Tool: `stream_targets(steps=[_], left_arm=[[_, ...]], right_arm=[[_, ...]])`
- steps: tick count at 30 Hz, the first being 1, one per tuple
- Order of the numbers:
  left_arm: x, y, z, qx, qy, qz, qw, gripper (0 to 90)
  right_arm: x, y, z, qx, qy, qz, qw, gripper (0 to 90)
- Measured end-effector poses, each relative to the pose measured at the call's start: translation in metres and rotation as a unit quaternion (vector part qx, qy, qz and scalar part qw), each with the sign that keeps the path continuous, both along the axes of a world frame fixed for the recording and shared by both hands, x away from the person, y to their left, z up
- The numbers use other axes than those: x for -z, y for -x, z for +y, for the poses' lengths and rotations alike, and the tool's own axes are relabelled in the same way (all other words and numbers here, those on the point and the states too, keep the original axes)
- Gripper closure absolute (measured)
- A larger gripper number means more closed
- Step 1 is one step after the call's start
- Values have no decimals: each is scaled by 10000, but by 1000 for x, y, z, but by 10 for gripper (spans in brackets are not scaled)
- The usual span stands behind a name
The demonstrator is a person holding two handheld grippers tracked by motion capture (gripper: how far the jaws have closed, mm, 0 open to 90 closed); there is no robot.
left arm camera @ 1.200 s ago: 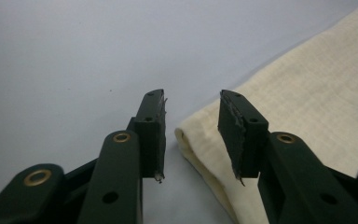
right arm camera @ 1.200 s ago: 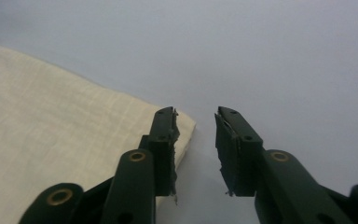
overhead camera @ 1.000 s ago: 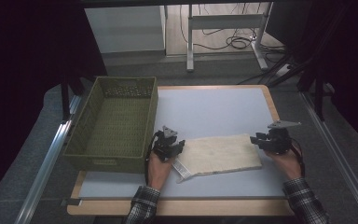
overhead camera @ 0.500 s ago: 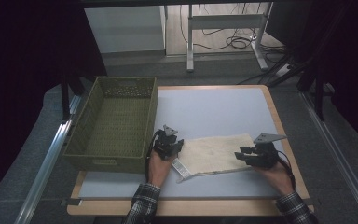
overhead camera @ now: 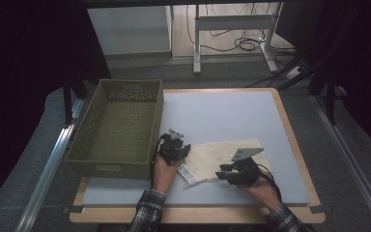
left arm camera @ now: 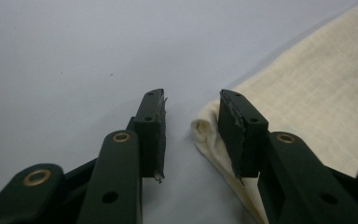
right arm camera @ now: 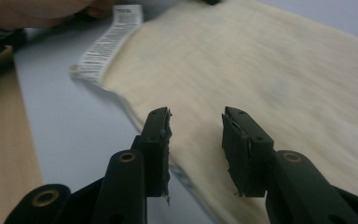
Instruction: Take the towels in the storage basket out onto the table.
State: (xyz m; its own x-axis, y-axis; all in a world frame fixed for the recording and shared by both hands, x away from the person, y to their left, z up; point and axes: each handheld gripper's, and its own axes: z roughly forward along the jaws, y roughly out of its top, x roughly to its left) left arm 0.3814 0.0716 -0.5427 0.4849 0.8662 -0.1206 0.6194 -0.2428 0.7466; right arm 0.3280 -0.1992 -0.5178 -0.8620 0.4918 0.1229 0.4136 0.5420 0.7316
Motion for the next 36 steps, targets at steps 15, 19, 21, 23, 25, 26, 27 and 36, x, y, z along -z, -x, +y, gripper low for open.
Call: stream_targets(steps=[15,19,21,23,25,26,27,36], left_arm=[[0,0,0,2,9,-6,10000,614],[0,0,0,-2,14,-1,10000,611],[0,0,0,7,5,-1,10000,605],[0,0,0,9,-7,1,10000,602],[0,0,0,7,1,-1,10000,604],[0,0,0,2,2,-4,10000,604],[1,-1,0,-27,22,2,10000,625],[0,-1,0,81,261,109,9996,873]], right_arm=[[8,18,94,-805,196,-173,9964,583],[15,21,101,-818,463,-454,9945,582],[15,21,101,-761,495,-524,9945,630],[15,21,101,-694,490,-515,9951,694],[15,21,101,-692,445,-385,9959,818],[15,21,101,-692,445,-385,9959,818],[15,18,100,-647,401,-240,9968,849],[12,10,94,-524,206,46,9984,865]])
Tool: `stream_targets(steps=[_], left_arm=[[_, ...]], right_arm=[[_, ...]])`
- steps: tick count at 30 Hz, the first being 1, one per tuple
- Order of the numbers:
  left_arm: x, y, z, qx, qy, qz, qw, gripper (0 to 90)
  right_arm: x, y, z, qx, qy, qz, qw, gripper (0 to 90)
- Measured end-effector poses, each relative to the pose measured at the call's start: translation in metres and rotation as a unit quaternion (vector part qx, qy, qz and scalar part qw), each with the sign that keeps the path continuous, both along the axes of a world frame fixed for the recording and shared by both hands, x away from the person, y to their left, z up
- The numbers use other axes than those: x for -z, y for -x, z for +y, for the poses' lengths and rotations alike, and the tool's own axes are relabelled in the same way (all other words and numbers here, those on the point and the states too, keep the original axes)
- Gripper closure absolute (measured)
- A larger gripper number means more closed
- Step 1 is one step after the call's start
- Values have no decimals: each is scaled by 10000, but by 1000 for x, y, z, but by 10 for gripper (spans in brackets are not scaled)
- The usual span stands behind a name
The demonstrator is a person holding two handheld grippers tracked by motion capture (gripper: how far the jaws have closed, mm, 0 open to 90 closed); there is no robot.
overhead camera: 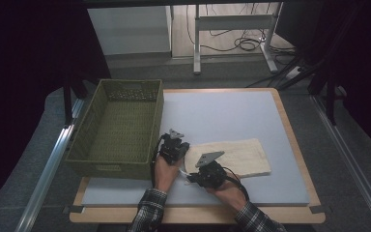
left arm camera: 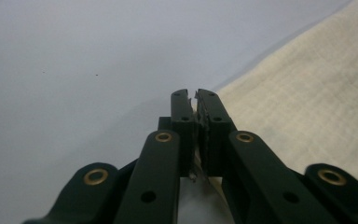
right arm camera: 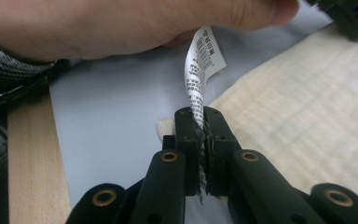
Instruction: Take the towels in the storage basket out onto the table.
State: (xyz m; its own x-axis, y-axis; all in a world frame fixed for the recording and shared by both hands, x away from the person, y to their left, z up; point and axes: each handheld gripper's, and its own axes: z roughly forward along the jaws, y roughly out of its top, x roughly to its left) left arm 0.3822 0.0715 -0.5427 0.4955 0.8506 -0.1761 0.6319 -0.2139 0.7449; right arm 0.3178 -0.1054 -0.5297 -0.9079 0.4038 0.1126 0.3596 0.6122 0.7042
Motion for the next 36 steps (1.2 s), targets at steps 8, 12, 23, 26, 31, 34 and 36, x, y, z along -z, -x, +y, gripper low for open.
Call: stream_targets(steps=[8,12,23,26,31,34,36], left_arm=[[-8,-2,0,-33,188,-118,9997,876],[-17,-1,-1,3,238,-271,9993,876],[-44,-6,-15,228,366,-623,9971,875],[-51,-10,-25,314,338,-704,9964,875],[-60,-17,-45,505,296,-844,9947,874],[-65,-22,-62,666,249,-948,9930,873],[-68,-24,-72,748,224,-977,9921,873]], right_arm=[[-12,-3,-14,114,-344,48,9993,864],[-22,-2,-20,146,-483,17,9987,864],[-47,-1,-44,340,-781,-242,9961,861],[-52,-2,-55,450,-822,-313,9951,861],[-55,-3,-78,689,-823,-398,9934,861],[-56,-3,-92,842,-858,-399,9919,861],[-56,-4,-103,957,-895,-420,9905,861]])
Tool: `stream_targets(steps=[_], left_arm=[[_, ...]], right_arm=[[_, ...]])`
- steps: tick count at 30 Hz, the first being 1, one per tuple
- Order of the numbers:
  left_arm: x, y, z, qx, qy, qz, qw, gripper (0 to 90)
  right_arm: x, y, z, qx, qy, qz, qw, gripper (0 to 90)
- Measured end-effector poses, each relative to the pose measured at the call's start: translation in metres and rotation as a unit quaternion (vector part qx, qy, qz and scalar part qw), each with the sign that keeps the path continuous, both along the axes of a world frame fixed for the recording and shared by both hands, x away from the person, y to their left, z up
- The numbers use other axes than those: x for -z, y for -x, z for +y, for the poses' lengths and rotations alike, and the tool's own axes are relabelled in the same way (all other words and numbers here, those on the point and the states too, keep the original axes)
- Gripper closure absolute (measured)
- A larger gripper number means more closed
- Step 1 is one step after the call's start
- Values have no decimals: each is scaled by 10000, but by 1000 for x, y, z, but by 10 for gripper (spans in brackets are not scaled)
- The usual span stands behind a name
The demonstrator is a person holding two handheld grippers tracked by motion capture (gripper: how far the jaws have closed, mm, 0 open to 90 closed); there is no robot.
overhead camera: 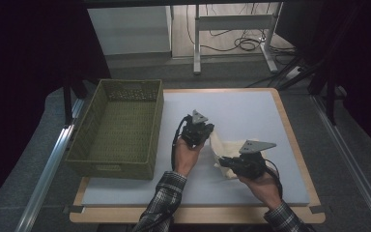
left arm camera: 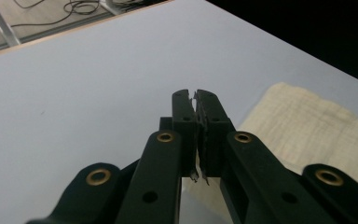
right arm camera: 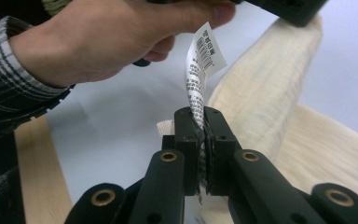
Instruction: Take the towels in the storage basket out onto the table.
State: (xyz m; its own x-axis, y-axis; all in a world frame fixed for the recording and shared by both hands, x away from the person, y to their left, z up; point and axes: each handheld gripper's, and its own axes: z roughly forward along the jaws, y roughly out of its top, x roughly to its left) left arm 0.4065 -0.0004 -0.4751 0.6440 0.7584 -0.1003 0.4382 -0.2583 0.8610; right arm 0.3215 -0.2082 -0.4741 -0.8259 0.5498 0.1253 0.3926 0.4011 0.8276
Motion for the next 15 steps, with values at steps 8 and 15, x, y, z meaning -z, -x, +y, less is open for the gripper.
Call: stream_targets(steps=[8,15], left_arm=[[-4,-6,-32,271,-139,-111,9995,871],[-2,-11,-62,541,-349,-129,9978,869]], right_arm=[[5,0,-40,394,-120,95,9991,860],[12,2,-62,577,-245,249,9977,858]])
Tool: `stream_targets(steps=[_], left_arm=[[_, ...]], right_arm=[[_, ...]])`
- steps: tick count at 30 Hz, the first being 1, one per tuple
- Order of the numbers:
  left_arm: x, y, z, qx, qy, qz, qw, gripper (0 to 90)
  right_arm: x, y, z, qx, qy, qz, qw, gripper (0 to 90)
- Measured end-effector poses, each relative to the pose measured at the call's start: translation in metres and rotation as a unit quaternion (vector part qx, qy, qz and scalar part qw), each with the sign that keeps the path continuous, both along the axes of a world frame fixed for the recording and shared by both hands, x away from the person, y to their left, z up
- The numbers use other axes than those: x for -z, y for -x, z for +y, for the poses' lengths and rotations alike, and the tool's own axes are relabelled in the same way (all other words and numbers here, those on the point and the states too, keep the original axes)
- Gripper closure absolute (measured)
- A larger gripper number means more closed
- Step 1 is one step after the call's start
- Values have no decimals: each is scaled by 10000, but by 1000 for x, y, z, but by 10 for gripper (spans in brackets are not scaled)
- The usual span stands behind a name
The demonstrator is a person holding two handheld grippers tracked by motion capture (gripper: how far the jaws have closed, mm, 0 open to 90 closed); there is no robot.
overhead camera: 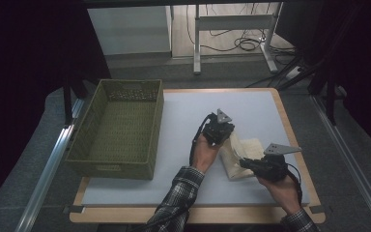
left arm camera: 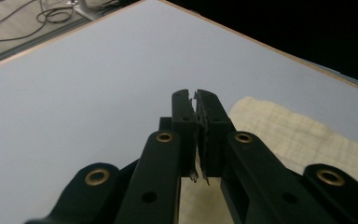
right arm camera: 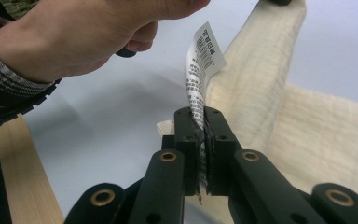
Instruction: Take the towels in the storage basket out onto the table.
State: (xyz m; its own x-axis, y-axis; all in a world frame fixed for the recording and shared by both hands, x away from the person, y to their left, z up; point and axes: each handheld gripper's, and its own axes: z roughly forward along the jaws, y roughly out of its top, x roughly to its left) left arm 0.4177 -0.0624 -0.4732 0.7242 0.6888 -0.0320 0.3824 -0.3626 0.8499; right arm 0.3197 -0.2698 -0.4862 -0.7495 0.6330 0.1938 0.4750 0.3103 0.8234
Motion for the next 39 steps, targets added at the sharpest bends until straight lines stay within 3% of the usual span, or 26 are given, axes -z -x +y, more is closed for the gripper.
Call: stream_targets(steps=[13,18,24,25,26,30,35,39], left_arm=[[11,-10,-39,250,-261,85,9993,867],[16,-12,-55,341,-459,123,9983,865],[20,-15,-63,338,-505,204,9979,855],[21,-15,-64,338,-490,187,9981,839],[20,-15,-65,295,-444,165,9984,745],[18,-15,-64,264,-338,153,9990,566],[12,-13,-59,181,-281,65,9994,471],[7,-11,-50,119,-296,44,9995,451]], right_arm=[[16,3,-25,392,-152,187,9989,849],[23,5,-35,525,-182,247,9981,841],[26,5,-43,687,-217,284,9970,820],[27,5,-44,708,-207,273,9969,808],[27,5,-46,799,-157,166,9965,763],[24,6,-52,963,-116,86,9952,679],[19,7,-62,1135,-51,-42,9935,630],[14,8,-74,1327,13,-127,9911,599]])
